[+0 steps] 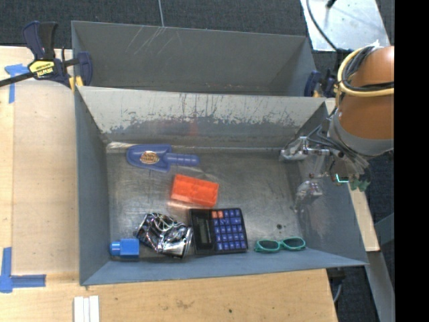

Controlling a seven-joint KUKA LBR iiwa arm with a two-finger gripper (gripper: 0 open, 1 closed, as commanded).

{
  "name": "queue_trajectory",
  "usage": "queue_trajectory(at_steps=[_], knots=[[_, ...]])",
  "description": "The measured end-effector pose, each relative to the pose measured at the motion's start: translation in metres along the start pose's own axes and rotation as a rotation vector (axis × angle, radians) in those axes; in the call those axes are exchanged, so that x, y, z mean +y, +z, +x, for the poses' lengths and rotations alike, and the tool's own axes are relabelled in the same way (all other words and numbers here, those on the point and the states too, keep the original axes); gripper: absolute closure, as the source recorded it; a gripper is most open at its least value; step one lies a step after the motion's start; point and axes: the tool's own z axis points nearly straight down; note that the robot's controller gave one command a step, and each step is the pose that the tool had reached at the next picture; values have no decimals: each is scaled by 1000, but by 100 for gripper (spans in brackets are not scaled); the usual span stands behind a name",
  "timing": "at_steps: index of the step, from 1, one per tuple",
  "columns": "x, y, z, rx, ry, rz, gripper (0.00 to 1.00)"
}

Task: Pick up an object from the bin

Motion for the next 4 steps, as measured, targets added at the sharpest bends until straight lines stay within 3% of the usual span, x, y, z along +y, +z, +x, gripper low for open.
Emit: queue_trajectory(at_steps=[1, 2, 3, 4], knots=[[0, -4, -2, -8, -3, 1, 0], [9, 16, -6, -13, 69, 2, 0], [-11, 51, -49, -11, 73, 0, 0], [-17, 68, -61, -9, 172, 1, 0]])
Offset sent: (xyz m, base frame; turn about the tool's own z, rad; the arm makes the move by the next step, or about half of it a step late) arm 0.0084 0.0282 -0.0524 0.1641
